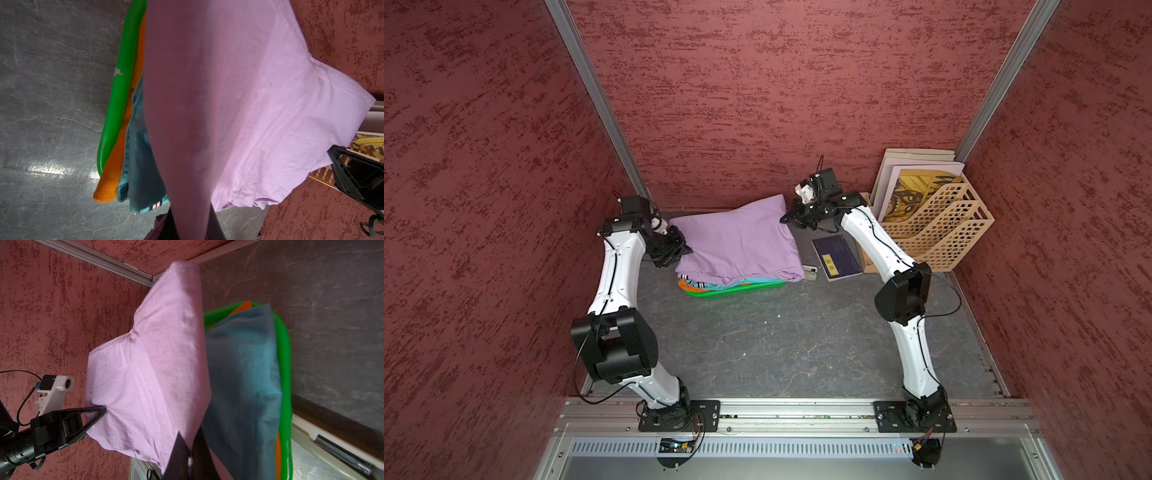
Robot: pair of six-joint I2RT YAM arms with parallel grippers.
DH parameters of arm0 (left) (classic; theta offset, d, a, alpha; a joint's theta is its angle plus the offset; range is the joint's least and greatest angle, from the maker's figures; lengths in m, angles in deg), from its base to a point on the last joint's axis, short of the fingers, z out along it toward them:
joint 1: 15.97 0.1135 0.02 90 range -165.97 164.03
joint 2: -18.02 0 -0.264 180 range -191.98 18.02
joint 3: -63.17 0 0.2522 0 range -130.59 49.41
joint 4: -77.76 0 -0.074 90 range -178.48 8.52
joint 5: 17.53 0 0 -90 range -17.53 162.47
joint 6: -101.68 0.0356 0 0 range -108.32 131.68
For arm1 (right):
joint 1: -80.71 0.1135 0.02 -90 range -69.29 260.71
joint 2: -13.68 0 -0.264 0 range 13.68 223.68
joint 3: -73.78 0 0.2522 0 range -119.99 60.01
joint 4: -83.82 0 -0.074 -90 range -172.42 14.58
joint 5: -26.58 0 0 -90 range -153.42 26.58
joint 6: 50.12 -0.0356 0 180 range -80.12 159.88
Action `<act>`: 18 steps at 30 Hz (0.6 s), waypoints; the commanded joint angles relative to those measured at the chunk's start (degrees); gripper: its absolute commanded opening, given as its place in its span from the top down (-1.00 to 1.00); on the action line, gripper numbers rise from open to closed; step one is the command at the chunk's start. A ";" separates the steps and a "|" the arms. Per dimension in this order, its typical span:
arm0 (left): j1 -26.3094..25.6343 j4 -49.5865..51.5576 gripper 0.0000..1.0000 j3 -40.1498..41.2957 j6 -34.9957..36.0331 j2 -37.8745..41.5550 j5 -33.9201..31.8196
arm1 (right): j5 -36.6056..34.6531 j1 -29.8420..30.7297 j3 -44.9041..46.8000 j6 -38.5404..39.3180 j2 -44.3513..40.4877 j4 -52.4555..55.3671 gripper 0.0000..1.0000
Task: Put the folded long pants in the basket
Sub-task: Place the long pant in the basket.
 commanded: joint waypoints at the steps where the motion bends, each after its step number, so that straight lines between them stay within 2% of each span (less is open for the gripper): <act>1: 0.99 -5.12 1.00 0.49 -0.18 -2.05 1.86 | -1.15 -0.30 -3.30 -0.20 3.30 -0.21 1.00; 8: 0.80 -8.90 1.00 3.74 0.35 -6.34 4.12 | -4.82 -0.65 -2.49 0.21 6.10 -1.00 1.00; 9: 0.86 -9.12 0.93 4.15 0.31 -6.55 4.02 | -4.61 -0.74 -1.73 0.23 6.17 -1.67 1.00; 11: 0.88 -10.03 0.93 5.22 0.31 -6.17 4.04 | -4.54 -0.83 -0.59 0.43 6.03 -2.11 1.00; 12: 0.89 -10.28 0.85 5.41 0.36 -5.92 4.21 | -4.61 -0.95 -0.17 0.63 5.84 -2.11 1.00; 16: 1.09 -9.58 -0.01 5.38 0.49 -4.81 2.90 | -4.09 -1.22 1.79 0.67 4.00 -3.32 0.97; 18: 1.49 -9.89 -0.30 5.48 0.36 -2.78 1.61 | -3.81 -1.35 1.98 1.15 2.74 -3.53 0.54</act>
